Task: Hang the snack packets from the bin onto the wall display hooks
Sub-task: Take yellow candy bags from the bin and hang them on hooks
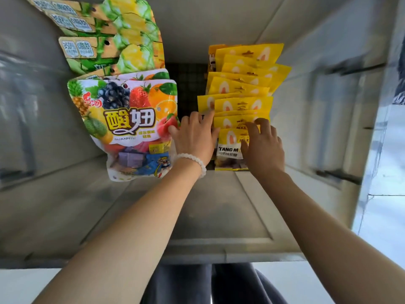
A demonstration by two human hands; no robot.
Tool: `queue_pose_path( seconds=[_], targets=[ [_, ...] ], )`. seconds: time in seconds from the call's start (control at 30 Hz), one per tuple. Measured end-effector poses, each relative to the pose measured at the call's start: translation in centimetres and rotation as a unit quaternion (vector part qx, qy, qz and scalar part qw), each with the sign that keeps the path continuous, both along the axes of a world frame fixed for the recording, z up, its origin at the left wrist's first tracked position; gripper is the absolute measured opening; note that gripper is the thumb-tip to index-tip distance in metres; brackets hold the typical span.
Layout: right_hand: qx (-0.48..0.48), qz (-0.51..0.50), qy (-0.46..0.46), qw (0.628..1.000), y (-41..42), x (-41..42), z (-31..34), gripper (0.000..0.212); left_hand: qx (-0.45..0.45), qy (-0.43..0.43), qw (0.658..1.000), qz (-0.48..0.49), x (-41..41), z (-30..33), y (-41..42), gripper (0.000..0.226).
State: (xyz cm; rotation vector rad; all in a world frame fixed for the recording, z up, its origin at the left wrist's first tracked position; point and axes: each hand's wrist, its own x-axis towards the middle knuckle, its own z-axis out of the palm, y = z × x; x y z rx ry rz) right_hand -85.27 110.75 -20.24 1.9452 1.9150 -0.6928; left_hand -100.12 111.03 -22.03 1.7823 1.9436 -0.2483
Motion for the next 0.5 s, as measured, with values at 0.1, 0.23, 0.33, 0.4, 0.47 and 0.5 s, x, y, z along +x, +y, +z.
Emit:
queue_pose_path(
  seconds=[0.1,0.23,0.33,0.4,0.47,0.5],
  targets=[
    [0.005,0.0,0.005,1.0,-0.3,0.3,0.1,0.043,0.006,-0.017,1.0,0.013,0.4,-0.4,-0.3,0.044],
    [-0.009,0.008,-0.016,1.0,-0.7,0.7,0.2,0.033,0.008,-0.041,0.999,0.025,1.1,-0.2,-0.3,0.035],
    [-0.019,0.022,-0.024,0.999,-0.6,0.9,0.4,0.026,0.018,-0.059,0.997,0.035,1.6,0.0,-0.5,0.033],
    [-0.024,0.029,-0.019,0.999,-0.4,1.1,0.6,0.023,0.036,-0.067,0.995,0.056,1.7,0.1,-0.5,0.029],
    [-0.034,0.041,-0.01,0.999,-0.3,1.3,0.8,0.021,0.059,-0.083,0.992,0.076,1.6,0.0,-0.7,0.02],
    [-0.039,0.045,-0.007,0.998,-0.3,1.4,1.0,0.021,0.068,-0.096,0.99,0.083,1.6,0.1,-0.8,0.015]
  ],
)
